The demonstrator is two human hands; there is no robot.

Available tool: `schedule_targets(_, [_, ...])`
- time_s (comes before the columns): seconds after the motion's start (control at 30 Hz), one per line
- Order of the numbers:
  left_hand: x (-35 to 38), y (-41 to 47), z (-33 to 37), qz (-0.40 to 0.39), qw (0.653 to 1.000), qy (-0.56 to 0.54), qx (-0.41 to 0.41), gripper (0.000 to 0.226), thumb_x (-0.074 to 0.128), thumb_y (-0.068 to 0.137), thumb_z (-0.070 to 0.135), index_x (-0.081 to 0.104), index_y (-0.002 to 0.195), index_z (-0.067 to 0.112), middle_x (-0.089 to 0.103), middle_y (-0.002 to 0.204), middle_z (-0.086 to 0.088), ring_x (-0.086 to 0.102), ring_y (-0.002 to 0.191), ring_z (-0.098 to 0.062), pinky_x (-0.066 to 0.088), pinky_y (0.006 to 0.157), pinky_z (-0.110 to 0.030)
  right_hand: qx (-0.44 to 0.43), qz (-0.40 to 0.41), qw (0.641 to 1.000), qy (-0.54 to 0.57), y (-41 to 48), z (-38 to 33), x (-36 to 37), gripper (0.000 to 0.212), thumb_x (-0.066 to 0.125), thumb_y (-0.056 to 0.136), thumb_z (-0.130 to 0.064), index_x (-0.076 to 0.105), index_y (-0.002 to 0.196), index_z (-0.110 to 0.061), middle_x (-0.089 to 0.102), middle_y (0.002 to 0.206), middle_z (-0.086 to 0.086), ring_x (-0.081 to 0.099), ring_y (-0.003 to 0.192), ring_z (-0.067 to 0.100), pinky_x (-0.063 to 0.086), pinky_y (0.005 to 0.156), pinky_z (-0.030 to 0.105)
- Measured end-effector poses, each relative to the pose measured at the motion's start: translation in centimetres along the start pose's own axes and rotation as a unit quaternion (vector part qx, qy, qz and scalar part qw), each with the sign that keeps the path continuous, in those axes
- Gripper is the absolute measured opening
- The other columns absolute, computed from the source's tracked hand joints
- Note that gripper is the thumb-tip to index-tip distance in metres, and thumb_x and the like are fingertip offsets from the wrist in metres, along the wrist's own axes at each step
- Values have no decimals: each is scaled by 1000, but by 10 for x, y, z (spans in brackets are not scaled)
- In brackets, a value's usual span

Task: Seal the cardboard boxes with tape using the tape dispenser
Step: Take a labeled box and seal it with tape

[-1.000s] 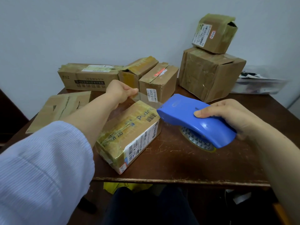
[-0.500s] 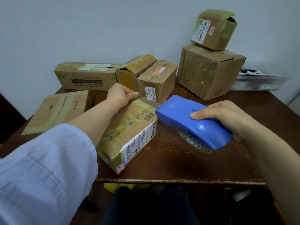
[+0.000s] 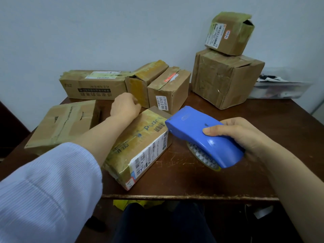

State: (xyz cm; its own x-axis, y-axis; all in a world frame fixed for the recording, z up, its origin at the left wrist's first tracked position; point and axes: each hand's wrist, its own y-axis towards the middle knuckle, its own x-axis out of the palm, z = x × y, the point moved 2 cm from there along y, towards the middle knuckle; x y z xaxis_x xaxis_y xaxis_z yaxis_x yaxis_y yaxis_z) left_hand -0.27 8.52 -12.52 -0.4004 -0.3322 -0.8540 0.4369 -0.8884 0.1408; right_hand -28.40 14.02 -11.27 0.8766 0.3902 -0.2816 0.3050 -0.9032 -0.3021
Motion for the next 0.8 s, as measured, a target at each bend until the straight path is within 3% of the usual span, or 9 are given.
schedule_targets(0.07, [-8, -14, 11, -21, 999, -23, 41, 24, 54, 91, 30, 72, 95, 14, 69, 101, -6, 63, 93, -29, 48, 75, -35, -1, -11, 1000, 12, 2, 2, 3, 39, 76, 51, -35, 70, 75, -4, 72, 75, 16, 66, 60, 24, 52, 63, 32])
schedule_targets(0.13, [-15, -28, 23, -148, 986, -27, 74, 34, 52, 88, 41, 69, 105, 16, 66, 111, -7, 60, 102, -27, 45, 83, -34, -1, -18, 1000, 21, 5, 2, 7, 38, 75, 52, -35, 69, 74, -4, 72, 74, 15, 66, 60, 24, 51, 62, 31])
schedule_targets(0.23, [-22, -42, 24, -368, 922, 98, 67, 100, 65, 76, 54, 14, 153, 17, 11, 160, -4, 16, 145, -23, 23, 111, -39, -1, -27, 999, 16, 10, 0, 17, 40, 74, 54, -36, 69, 78, -4, 71, 78, 15, 65, 62, 23, 51, 63, 32])
schedule_targets(0.3, [-21, -39, 17, -353, 918, 163, 77, 124, 73, 67, 62, -5, 153, 19, -5, 161, -6, 2, 148, -25, 15, 117, -43, -11, -36, 999, 10, 12, -3, 26, 50, 74, 55, -38, 68, 92, -5, 71, 93, 14, 66, 69, 21, 52, 67, 33])
schedule_targets(0.4, [-9, -30, 5, -251, 949, 161, 105, 117, 79, 64, 56, 8, 153, 25, 16, 155, -14, 20, 142, -33, 21, 112, -48, -52, -18, 998, 6, 17, -4, 32, 92, 79, 62, -34, 36, 143, -24, 66, 111, -1, 68, 85, 13, 52, 71, 25])
schedule_targets(0.47, [-4, -28, -1, -210, 959, 152, 113, 106, 78, 67, 50, 16, 150, 31, 27, 149, -14, 30, 135, -34, 25, 108, -46, -100, -20, 995, -11, 14, -5, 35, 76, 73, 79, -26, 31, 142, -41, 69, 94, -11, 69, 79, 4, 49, 64, 16])
schedule_targets(0.53, [-2, -29, -2, -200, 961, 152, 115, 104, 78, 67, 48, 18, 149, 31, 30, 145, -14, 33, 132, -34, 27, 106, -45, -140, -11, 988, -62, 10, -2, 37, 56, 67, 82, -36, 46, 133, -45, 61, 117, -18, 62, 104, 1, 47, 79, 16])
schedule_targets(0.67, [2, -30, -3, -189, 958, 179, 118, 111, 78, 65, 50, 12, 151, 29, 26, 148, -14, 30, 134, -35, 26, 107, -47, -121, -10, 965, -232, 1, 1, 47, 106, 71, 46, -68, 28, 142, -50, 35, 143, -15, 41, 125, 12, 39, 97, 31])
schedule_targets(0.8, [1, -31, -3, -186, 958, 182, 117, 114, 77, 66, 50, 7, 153, 28, 22, 151, -16, 26, 137, -36, 24, 108, -47, -139, 19, 928, -346, -5, 1, 43, 102, 71, 57, -59, 16, 143, -55, 46, 134, -2, 49, 108, 20, 44, 90, 34])
